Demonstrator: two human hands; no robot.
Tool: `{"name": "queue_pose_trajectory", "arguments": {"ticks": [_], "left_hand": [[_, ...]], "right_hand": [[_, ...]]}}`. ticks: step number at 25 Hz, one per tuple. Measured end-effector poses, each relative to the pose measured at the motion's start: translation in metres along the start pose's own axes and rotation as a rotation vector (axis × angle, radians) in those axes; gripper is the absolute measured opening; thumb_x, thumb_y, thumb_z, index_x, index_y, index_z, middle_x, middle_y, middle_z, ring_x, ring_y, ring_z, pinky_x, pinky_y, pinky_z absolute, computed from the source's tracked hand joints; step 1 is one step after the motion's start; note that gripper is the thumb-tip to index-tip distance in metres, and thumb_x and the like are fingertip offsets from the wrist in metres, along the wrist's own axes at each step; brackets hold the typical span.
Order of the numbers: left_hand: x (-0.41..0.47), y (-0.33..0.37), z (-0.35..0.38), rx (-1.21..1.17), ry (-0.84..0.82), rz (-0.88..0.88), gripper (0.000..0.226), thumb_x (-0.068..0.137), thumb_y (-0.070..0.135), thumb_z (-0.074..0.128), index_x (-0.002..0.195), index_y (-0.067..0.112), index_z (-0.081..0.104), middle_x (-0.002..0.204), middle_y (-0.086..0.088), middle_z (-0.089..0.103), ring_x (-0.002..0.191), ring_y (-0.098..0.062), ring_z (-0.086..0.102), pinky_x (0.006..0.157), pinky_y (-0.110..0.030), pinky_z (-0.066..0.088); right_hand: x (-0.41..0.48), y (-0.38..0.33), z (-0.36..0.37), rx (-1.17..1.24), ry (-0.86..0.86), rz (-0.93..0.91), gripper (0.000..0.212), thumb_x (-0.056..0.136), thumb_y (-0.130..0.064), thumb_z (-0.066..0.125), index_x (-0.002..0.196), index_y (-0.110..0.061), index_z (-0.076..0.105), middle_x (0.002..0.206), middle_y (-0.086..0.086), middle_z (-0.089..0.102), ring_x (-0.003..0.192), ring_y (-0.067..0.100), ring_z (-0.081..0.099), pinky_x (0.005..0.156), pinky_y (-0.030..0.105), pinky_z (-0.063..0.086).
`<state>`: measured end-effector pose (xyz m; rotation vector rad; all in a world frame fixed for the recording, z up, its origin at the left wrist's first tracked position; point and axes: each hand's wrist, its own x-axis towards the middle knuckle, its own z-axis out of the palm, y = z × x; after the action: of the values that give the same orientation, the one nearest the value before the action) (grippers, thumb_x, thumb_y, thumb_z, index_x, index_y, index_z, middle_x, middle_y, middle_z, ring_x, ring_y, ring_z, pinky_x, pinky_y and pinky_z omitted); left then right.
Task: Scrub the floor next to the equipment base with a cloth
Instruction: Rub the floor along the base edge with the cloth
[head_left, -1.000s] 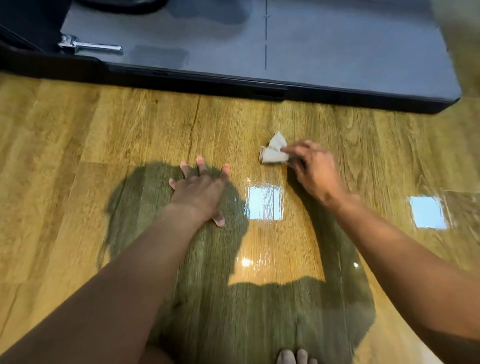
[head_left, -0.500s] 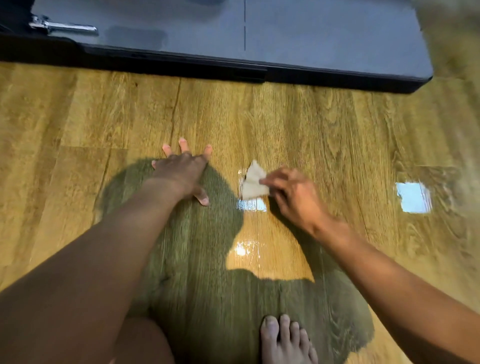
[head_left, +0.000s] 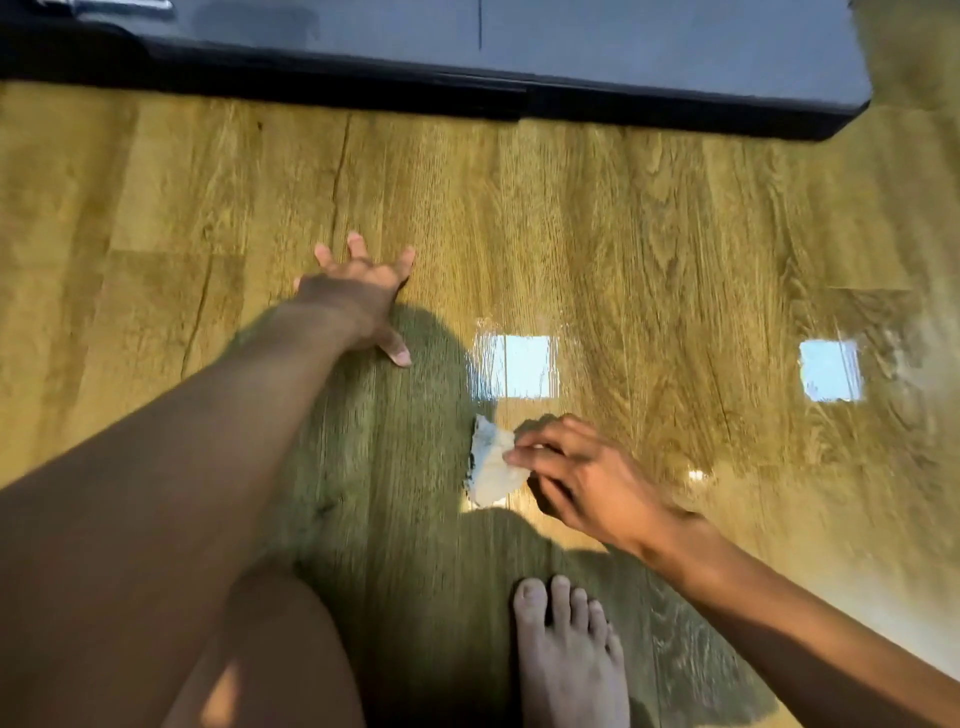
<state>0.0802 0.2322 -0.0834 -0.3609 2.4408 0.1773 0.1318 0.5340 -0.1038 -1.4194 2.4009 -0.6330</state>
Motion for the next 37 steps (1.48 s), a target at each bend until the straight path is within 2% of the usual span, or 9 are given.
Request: {"name": "queue_pose_trajectory", "arguments": {"ticks": [5, 11, 15, 20, 26, 30, 33, 35, 37], "left_hand": [[-0.002, 0.001, -0.001, 0.017, 0.016, 0.003, 0.128, 0.060, 0.050, 0.082, 0.148, 0.043, -0.011, 0.157, -0.013, -0.018, 0.141, -0.047, -0.007, 0.108, -0.063, 0.021], [-0.003, 0.003, -0.002, 0.042, 0.002, -0.008, 0.127, 0.061, 0.047, 0.083, 0.149, 0.040, -0.008, 0.157, -0.014, -0.018, 0.142, -0.047, -0.006, 0.107, -0.063, 0.022], [-0.001, 0.012, -0.010, 0.114, 0.005, 0.055, 0.121, 0.066, 0.050, 0.080, 0.152, 0.027, -0.002, 0.159, -0.011, -0.011, 0.144, -0.039, -0.001, 0.111, -0.058, 0.023], [0.009, 0.025, -0.009, 0.068, 0.041, 0.072, 0.119, 0.063, 0.068, 0.071, 0.147, 0.045, -0.010, 0.159, -0.006, -0.015, 0.143, -0.045, 0.002, 0.111, -0.057, 0.017], [0.010, 0.038, -0.020, 0.152, 0.059, 0.061, 0.126, 0.058, 0.068, 0.074, 0.150, 0.039, -0.007, 0.159, -0.015, -0.003, 0.141, -0.042, 0.016, 0.112, -0.052, 0.021], [0.009, 0.039, -0.015, 0.143, 0.074, 0.077, 0.127, 0.058, 0.065, 0.076, 0.151, 0.036, -0.006, 0.158, -0.017, -0.001, 0.138, -0.047, 0.023, 0.110, -0.055, 0.025], [0.013, 0.039, -0.015, 0.122, 0.046, 0.052, 0.128, 0.058, 0.063, 0.078, 0.150, 0.037, -0.007, 0.158, -0.018, -0.005, 0.138, -0.052, 0.017, 0.109, -0.056, 0.025], [0.014, 0.040, -0.015, 0.120, 0.032, 0.048, 0.127, 0.059, 0.063, 0.077, 0.149, 0.038, -0.009, 0.158, -0.018, -0.007, 0.137, -0.054, 0.012, 0.109, -0.057, 0.026], [0.015, 0.040, -0.016, 0.113, 0.028, 0.048, 0.127, 0.060, 0.063, 0.076, 0.149, 0.039, -0.011, 0.157, -0.018, -0.007, 0.137, -0.055, 0.010, 0.109, -0.056, 0.024]], "right_hand": [[0.031, 0.020, -0.015, -0.065, 0.096, 0.168, 0.033, 0.082, -0.006, 0.058, 0.112, -0.014, 0.068, 0.108, 0.008, 0.065, 0.097, 0.025, 0.061, 0.080, 0.042, 0.055], [-0.034, 0.010, -0.012, -0.004, 0.036, 0.021, 0.032, 0.081, -0.002, 0.059, 0.108, -0.014, 0.070, 0.108, 0.006, 0.065, 0.095, 0.019, 0.061, 0.084, 0.026, 0.050], [0.013, 0.039, -0.031, -0.088, 0.111, 0.217, 0.035, 0.076, 0.004, 0.068, 0.107, -0.012, 0.071, 0.107, 0.010, 0.067, 0.097, 0.027, 0.062, 0.085, 0.032, 0.049], [-0.021, 0.029, -0.019, 0.071, 0.089, 0.169, 0.029, 0.080, -0.009, 0.052, 0.100, -0.015, 0.073, 0.107, 0.001, 0.067, 0.100, 0.017, 0.060, 0.094, 0.027, 0.043], [0.073, 0.093, -0.055, -0.041, 0.170, 0.364, 0.034, 0.086, -0.002, 0.057, 0.113, -0.020, 0.067, 0.119, 0.000, 0.060, 0.111, 0.014, 0.055, 0.096, 0.021, 0.040], [0.049, 0.071, -0.037, -0.015, 0.199, 0.350, 0.034, 0.079, 0.003, 0.063, 0.106, -0.016, 0.070, 0.108, 0.003, 0.065, 0.104, 0.018, 0.057, 0.096, 0.032, 0.041], [0.070, 0.091, -0.050, -0.051, 0.171, 0.276, 0.035, 0.081, 0.003, 0.061, 0.109, -0.015, 0.069, 0.113, 0.004, 0.065, 0.105, 0.020, 0.059, 0.095, 0.023, 0.039], [0.112, 0.118, -0.069, -0.121, 0.180, 0.325, 0.035, 0.086, 0.001, 0.056, 0.115, -0.017, 0.066, 0.121, 0.003, 0.062, 0.111, 0.020, 0.059, 0.094, 0.010, 0.033], [0.140, 0.131, -0.078, -0.130, 0.200, 0.395, 0.037, 0.090, -0.002, 0.053, 0.120, -0.021, 0.063, 0.129, 0.000, 0.058, 0.119, 0.018, 0.055, 0.099, 0.010, 0.029]]}}
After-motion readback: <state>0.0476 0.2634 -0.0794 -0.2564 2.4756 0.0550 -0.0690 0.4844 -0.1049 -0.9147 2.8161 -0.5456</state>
